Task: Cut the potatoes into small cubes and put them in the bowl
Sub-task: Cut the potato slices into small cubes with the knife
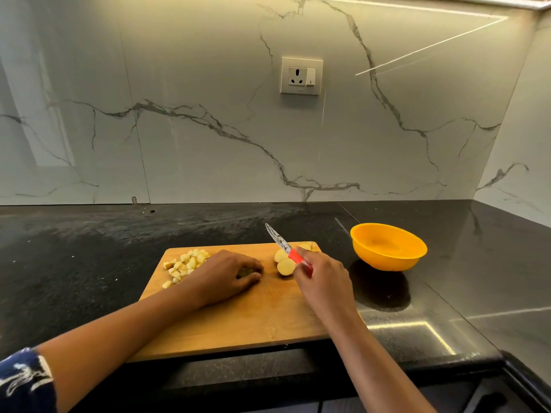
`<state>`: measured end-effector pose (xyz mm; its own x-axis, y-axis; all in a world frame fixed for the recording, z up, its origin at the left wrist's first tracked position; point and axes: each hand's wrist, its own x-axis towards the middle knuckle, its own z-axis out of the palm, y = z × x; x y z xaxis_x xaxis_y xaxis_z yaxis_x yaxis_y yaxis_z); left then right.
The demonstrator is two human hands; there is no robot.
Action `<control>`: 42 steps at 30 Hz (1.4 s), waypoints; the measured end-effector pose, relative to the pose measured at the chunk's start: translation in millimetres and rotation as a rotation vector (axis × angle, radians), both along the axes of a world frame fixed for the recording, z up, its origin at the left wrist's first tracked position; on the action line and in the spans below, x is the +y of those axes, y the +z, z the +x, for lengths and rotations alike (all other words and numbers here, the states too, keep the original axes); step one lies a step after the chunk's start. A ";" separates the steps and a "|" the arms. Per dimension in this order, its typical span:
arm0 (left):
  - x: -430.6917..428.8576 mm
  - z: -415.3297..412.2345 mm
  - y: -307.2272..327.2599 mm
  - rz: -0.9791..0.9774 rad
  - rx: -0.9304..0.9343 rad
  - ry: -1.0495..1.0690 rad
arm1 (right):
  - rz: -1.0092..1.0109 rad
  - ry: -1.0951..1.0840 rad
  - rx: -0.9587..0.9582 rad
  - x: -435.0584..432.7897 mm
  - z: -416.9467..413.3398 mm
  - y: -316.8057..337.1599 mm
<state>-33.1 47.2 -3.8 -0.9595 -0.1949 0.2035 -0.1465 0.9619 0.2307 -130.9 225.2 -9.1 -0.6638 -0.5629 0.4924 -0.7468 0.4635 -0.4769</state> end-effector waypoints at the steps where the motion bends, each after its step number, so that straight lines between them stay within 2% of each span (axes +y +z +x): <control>1: -0.8 -0.3 0.0 -0.001 0.002 -0.003 | 0.006 0.000 0.001 -0.2 0.1 -0.3; 5: -1.3 -0.5 1.4 -0.005 -0.008 0.000 | 0.009 -0.001 0.005 0.2 0.5 -0.8; 18: 1.6 -1.4 -1.6 0.055 -0.025 0.003 | -0.182 -0.076 -0.131 10.1 -9.6 1.2; 21: -2.9 2.5 15.5 0.083 -0.115 -0.052 | -0.319 -0.086 -0.208 15.7 -12.6 2.3; 24: -23.3 7.2 41.6 0.179 -0.310 -0.088 | -0.423 -0.113 -0.294 20.0 -18.6 2.8; 28: -36.8 3.8 50.4 0.179 -0.474 -0.143 | -0.432 -0.146 -0.290 19.0 -21.1 1.9; 35: -40.6 -10.0 44.6 0.200 -0.387 -0.190 | -0.379 -0.149 -0.251 16.2 -21.1 0.6; 42: -33.6 -8.8 45.4 0.189 -0.355 -0.115 | -0.337 -0.152 -0.219 15.1 -19.5 1.6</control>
